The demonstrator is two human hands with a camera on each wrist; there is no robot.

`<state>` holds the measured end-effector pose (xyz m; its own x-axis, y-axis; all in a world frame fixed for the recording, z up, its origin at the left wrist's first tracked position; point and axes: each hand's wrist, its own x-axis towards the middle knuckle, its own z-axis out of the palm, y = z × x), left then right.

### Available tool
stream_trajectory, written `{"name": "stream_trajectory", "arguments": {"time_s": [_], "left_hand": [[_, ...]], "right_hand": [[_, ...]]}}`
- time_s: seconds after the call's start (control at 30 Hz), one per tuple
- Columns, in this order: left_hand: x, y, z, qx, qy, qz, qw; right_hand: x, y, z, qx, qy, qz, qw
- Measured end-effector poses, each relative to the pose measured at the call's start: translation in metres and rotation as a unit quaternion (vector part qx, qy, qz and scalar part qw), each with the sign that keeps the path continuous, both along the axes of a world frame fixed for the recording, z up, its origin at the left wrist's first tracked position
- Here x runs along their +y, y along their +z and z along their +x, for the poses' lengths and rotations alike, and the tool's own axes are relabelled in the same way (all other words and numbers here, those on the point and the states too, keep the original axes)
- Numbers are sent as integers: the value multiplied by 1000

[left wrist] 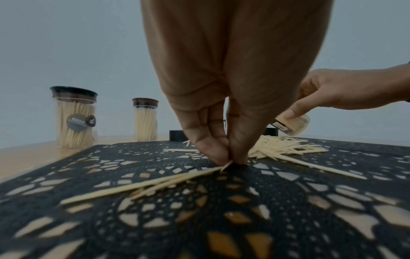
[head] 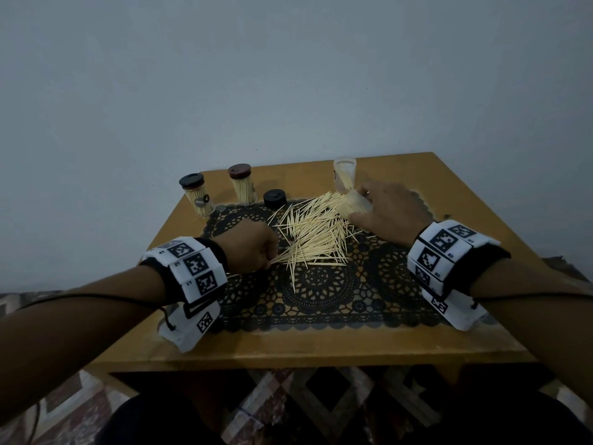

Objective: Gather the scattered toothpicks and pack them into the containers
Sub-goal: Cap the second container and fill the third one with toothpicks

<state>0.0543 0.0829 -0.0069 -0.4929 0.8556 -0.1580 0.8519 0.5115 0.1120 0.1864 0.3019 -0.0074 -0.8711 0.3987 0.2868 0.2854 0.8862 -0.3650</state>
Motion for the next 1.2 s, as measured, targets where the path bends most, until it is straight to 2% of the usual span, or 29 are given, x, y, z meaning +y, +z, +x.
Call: {"name": "stream_trajectory", "arguments": {"time_s": [0.2, 0.27, 0.3, 0.37, 0.43, 0.5, 0.63, 0.77, 0.87, 1.07, 1.2], "left_hand": [[8, 2, 5, -8, -26, 108, 994], [1, 12, 1, -7, -18, 113, 993], [-5, 17, -1, 1, -16, 82, 996], [-19, 23, -7, 13, -8, -43, 999], [-32, 22, -12, 6, 20, -173, 985], [-42, 16, -14, 1, 38, -207, 978], [-47, 7, -18, 3, 24, -121, 992], [-44, 7, -16, 5, -1, -98, 995], [-34, 3, -10, 18, -7, -48, 999], [0, -8, 7, 20, -37, 19, 999], [6, -4, 13, 6, -24, 119, 993]], "right_hand": [[-1, 1, 1, 2, -2, 1, 1000], [0, 1, 1, 3, -4, -4, 1000], [0, 1, 1, 3, -5, -5, 1000], [0, 1, 1, 4, -6, -4, 1000], [-1, 1, 1, 2, -2, -2, 1000], [-2, 1, 1, -1, 3, -2, 1000], [-2, 1, 1, -2, 9, -10, 1000], [-2, 1, 0, -7, 10, -8, 1000], [-2, 1, 0, -4, 14, -14, 1000], [1, -2, -2, 1, 18, -16, 1000], [2, -3, -2, 6, 21, -15, 1000]]}}
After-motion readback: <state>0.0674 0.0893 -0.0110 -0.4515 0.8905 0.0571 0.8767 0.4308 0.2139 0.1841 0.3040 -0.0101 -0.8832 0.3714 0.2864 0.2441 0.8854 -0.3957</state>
